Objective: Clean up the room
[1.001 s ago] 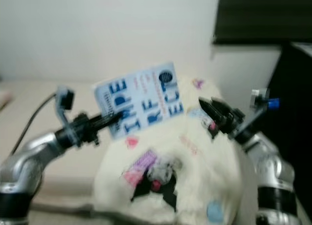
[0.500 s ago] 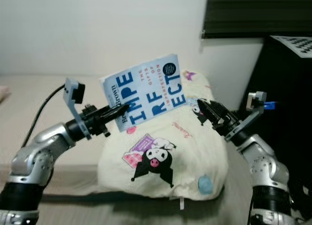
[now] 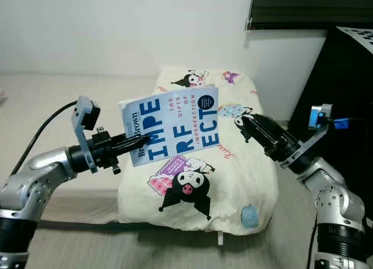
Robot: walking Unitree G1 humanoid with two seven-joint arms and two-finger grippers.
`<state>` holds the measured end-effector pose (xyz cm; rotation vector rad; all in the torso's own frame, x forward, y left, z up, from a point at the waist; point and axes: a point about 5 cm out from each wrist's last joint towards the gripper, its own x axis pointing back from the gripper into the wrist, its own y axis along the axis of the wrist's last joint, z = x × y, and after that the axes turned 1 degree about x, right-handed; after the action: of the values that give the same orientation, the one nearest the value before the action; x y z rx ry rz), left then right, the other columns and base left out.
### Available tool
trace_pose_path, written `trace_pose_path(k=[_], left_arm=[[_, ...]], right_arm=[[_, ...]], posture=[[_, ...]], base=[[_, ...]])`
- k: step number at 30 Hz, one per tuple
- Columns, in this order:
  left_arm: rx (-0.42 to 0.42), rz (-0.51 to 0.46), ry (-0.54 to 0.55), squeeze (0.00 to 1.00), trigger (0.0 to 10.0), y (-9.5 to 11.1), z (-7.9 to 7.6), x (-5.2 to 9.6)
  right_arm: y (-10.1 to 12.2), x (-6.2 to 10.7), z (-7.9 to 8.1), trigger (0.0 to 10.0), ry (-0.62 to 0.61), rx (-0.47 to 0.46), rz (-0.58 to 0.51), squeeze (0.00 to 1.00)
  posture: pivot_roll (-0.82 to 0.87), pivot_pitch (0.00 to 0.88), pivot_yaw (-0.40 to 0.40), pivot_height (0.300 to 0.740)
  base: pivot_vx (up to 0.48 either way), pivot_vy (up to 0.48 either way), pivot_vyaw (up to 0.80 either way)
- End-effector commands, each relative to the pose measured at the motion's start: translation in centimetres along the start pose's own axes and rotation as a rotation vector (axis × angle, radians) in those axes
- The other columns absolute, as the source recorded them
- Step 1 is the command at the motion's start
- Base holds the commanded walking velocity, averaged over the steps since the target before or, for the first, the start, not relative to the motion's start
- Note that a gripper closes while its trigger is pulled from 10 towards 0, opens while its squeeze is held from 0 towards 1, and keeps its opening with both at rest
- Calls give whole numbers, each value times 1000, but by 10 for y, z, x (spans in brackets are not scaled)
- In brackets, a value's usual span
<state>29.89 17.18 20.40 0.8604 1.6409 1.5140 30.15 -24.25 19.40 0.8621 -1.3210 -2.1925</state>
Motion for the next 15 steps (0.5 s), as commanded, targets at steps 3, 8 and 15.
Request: trace_pose_path(k=[3, 8, 15], left_arm=[[-36, 6, -120, 0, 10000, 5, -10, 3], [-30, 7, -193, 0, 10000, 8, -16, 2], [-47, -4, -283, 0, 10000, 19, -20, 3]], right_arm=[[-12, 2, 6, 10000, 50, -16, 95, 0], [-16, 1, 7, 10000, 50, -22, 132, 0], [-27, -1, 16, 10000, 142, -87, 208, 0]], posture=[[-36, 0, -26, 740], [-37, 0, -28, 740], [-41, 0, -32, 740]], base=[[0, 0, 0], [0, 0, 0], [0, 0, 0]])
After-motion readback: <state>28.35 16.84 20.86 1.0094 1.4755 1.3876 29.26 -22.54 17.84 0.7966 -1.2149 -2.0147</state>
